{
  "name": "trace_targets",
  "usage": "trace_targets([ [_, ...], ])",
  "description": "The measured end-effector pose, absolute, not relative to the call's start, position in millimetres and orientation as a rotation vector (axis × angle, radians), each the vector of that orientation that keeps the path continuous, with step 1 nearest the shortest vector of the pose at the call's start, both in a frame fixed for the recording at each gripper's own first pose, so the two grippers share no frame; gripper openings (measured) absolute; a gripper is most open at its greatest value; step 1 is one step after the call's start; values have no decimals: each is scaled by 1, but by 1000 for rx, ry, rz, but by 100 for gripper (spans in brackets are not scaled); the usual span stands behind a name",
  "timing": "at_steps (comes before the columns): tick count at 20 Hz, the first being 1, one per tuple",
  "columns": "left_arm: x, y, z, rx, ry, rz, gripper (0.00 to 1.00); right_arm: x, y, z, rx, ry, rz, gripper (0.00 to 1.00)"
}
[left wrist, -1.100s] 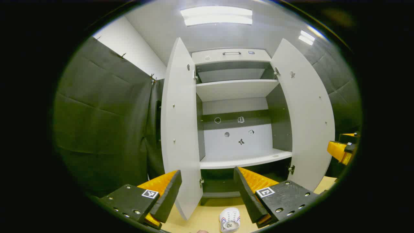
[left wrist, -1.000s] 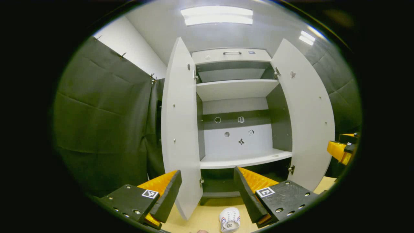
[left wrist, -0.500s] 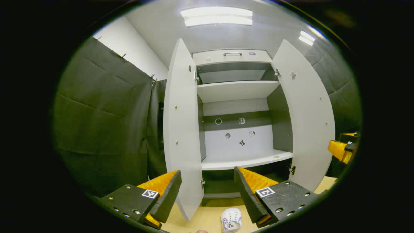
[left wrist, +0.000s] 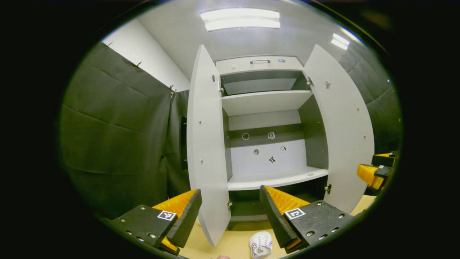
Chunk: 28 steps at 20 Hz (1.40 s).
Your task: Grab one shoe with the right hand and put it into the shoe cabinet, grab the other shoe with the left hand and put it into the shoe cabinet; then close the right door with the right hand and the left door with the left hand.
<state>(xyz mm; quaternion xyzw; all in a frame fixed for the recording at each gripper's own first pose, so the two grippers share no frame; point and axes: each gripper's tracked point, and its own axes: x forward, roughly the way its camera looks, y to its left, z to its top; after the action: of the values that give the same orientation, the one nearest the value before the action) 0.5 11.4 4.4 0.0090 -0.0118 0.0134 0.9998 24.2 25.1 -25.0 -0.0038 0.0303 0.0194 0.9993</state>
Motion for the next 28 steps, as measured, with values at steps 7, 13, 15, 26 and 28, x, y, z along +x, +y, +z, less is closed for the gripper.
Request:
trace_targets([
  [7,1,23,-1,30,-19,85,94,49,58,-76,-55,176,122,98],
  [13,2,32,-5,46,-10,131,94,65,83,-132,-75,300,193,98],
  [15,1,35,-7,46,-4,150,94,71,87,-156,-84,352,205,97],
  [26,-1,48,-10,72,13,233,94,81,110,-277,-93,664,295,98],
  [28,-2,51,-13,74,21,247,94,82,113,-294,-112,702,306,98],
])
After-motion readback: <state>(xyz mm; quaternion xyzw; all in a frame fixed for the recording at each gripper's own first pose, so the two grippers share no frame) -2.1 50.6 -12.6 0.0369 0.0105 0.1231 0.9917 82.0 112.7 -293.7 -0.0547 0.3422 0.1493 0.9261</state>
